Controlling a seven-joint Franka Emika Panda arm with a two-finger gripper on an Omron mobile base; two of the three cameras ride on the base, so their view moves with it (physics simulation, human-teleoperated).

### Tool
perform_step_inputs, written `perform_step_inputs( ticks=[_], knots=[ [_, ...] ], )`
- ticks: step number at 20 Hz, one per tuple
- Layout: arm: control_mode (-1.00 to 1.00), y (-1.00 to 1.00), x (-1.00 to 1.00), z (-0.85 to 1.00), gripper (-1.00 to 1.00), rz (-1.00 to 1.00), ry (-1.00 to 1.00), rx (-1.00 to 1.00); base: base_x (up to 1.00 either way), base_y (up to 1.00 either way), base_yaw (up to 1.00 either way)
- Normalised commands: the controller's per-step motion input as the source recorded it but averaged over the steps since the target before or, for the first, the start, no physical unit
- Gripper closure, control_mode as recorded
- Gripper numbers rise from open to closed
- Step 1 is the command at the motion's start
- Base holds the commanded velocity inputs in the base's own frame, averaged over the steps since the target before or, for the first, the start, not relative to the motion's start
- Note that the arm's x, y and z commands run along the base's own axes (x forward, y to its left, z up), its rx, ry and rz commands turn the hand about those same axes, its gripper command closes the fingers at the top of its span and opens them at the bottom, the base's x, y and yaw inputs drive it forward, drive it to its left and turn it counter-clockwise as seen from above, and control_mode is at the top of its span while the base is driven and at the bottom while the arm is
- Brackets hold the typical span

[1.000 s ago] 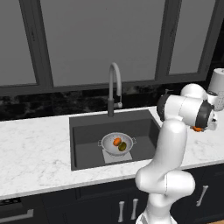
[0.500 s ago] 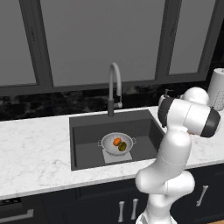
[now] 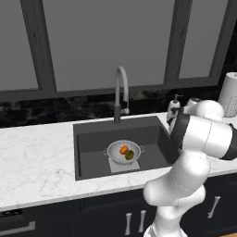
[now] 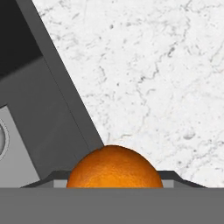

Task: Put the colander in the sink, put the tangerine, kiwi, orange in the colander, and turn on the sink faucet and pour water over the colander.

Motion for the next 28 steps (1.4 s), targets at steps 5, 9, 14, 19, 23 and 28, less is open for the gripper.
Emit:
perform_step_inputs(
  ticks=[5,9,14,19,23,28],
  knots=[
    [-1.0,0.88,0.0,0.02,1.0,0.08,0.03,0.0,0.0,0.0,0.0],
    [-1.0,0.85,0.01,0.0,1.0,0.09,0.02,0.0,0.0,0.0,0.0],
    [-1.0,0.71,0.15,0.0,1.0,0.1,0.01,0.0,0.0,0.0,0.0],
    [-1.0,0.62,0.28,0.0,1.0,0.1,0.02,0.01,0.0,0.0,0.0],
    [-1.0,0.52,0.37,-0.09,1.0,0.08,0.06,0.0,0.0,0.0,0.0],
    [-1.0,0.33,0.44,-0.37,1.0,0.07,0.0,0.01,0.0,0.0,0.0]
  ],
)
